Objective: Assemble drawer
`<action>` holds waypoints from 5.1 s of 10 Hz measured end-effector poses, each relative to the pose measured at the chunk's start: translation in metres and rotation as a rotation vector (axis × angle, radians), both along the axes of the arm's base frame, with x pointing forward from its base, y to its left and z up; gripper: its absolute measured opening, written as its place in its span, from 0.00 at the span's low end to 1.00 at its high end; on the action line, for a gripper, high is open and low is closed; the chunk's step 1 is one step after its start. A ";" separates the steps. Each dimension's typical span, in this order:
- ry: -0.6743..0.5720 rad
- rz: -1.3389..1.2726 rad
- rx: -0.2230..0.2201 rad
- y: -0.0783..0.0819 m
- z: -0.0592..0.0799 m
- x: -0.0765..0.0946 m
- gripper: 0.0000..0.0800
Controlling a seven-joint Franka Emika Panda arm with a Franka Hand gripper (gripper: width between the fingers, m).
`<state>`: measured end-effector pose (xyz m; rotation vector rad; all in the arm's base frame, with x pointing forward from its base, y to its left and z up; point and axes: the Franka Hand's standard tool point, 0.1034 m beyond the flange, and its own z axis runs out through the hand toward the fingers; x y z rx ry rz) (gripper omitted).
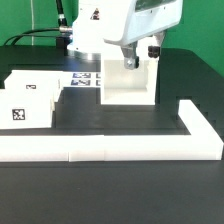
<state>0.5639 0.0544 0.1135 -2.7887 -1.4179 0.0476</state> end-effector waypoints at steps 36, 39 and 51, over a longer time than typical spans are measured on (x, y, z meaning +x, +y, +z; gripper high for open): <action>0.008 -1.007 0.017 0.047 -0.012 -0.160 0.18; 0.008 -1.007 0.017 0.047 -0.012 -0.160 0.05; -0.079 -0.935 0.106 0.035 -0.011 -0.020 0.05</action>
Offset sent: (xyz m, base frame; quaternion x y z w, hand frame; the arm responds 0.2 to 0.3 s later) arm 0.0000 0.0000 0.0000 0.0000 0.0000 0.0000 1.0000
